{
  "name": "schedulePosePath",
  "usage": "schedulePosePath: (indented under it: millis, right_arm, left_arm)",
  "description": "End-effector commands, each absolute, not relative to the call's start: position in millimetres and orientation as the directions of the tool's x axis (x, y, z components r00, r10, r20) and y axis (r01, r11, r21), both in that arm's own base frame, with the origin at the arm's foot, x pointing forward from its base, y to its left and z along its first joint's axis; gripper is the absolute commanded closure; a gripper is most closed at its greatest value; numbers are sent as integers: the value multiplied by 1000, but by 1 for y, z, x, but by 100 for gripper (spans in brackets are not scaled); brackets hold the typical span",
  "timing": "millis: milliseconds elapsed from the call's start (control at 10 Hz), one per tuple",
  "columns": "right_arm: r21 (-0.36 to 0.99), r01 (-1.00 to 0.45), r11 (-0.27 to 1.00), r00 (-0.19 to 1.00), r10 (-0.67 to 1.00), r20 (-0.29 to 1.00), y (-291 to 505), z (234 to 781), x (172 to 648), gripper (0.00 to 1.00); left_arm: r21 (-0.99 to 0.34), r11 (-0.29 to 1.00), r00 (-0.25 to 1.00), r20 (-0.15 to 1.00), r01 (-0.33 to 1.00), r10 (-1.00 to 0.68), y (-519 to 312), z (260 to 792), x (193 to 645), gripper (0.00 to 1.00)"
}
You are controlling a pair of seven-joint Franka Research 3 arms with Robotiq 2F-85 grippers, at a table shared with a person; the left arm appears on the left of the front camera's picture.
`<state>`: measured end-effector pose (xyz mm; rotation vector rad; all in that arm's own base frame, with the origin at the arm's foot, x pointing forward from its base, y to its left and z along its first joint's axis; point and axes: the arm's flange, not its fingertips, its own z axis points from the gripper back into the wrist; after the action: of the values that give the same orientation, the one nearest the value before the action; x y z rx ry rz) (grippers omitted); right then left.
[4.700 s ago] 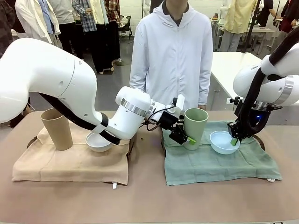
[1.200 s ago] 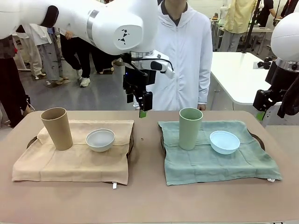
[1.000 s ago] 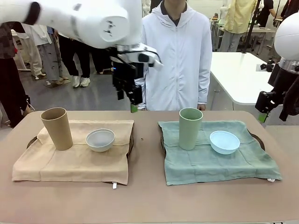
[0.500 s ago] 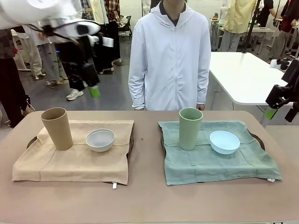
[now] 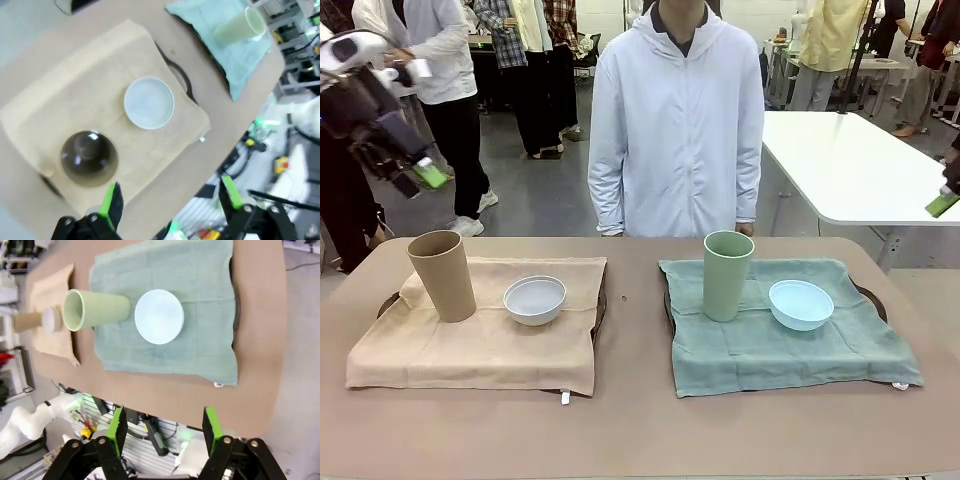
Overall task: Set up a tray with a mat and arrange the tableware.
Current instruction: Place the Picnic Bowl and Reusable plastic cup back onto the Handle tray in front of the human's position.
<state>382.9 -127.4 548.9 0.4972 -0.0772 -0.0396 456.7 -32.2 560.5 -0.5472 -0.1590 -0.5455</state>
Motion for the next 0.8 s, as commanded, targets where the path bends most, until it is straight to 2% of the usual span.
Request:
schedulePosePath:
  millis: [0, 500, 700]
  right_arm:
    - [556, 29, 831, 997, -64, 44, -149, 544, 388, 22]
    - [706, 90, 702, 991, -136, 8, -208, 536, 379, 22]
    - [723, 102, 683, 989, -149, 1, -220, 532, 374, 22]
  left_arm:
    - [-554, 692, 884, 339, 464, -321, 13, 548, 434, 0]
    - [-667, 720, 973, 228, 191, -47, 118, 506, 372, 0]
    - [-687, 706, 972, 236, 174, -10, 139, 498, 358, 0]
